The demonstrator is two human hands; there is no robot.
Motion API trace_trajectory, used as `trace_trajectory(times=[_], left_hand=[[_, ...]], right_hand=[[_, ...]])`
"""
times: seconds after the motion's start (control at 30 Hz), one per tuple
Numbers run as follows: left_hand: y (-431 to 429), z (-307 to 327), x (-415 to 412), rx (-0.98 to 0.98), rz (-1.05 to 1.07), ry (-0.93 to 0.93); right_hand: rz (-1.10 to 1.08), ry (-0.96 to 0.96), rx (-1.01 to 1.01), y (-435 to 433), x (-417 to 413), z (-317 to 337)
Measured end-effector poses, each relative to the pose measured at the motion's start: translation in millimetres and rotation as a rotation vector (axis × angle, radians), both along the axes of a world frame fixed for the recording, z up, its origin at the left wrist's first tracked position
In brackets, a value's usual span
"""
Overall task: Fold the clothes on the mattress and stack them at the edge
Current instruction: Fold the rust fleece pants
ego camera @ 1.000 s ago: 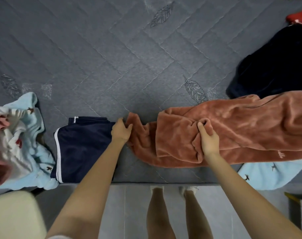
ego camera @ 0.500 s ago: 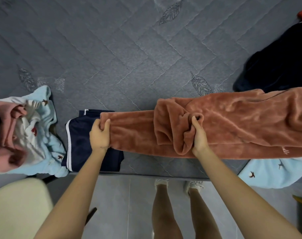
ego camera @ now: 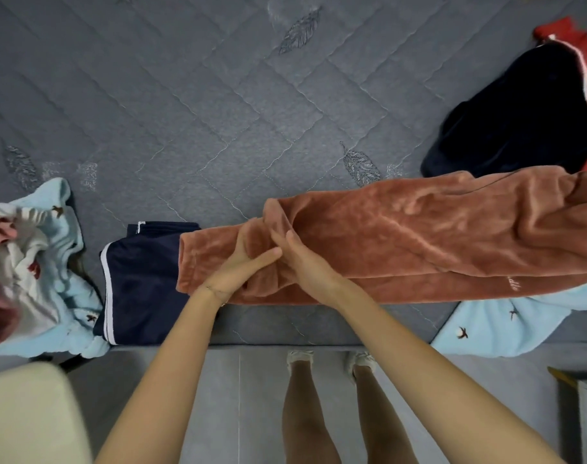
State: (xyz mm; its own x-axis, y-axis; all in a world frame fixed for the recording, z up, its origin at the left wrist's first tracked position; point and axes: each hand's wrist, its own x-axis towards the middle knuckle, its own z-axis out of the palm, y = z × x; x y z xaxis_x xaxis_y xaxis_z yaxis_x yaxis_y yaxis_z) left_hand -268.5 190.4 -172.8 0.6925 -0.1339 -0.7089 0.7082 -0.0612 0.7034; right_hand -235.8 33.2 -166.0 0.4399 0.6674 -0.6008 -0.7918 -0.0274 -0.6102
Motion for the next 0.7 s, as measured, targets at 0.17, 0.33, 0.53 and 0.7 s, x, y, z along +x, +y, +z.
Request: trace_trajectory(times=[0.17, 0.33, 0.53, 0.7], left_hand=[[24.8, -20.7, 3.3, 0.456, 0.257, -0.021], [68.7, -34.1, -7.4, 0.893, 0.314, 0.012], [80.7, -37.7, -14.5, 1.042, 0.283, 0.005], [74.5, -40.9, -17.9, 0.943, 0.376, -0.022]], right_hand=[[0.094, -0.563, -0.623, -37.5, 15.9, -26.1], [-0.335, -0.193, -1.242, -123.2, 7.3, -73.2], [-0.760, 0.282, -1.138, -176.6, -8.9, -93.4], [-0.962, 0.415, -0.760, -186.3, -4.1, -93.1]])
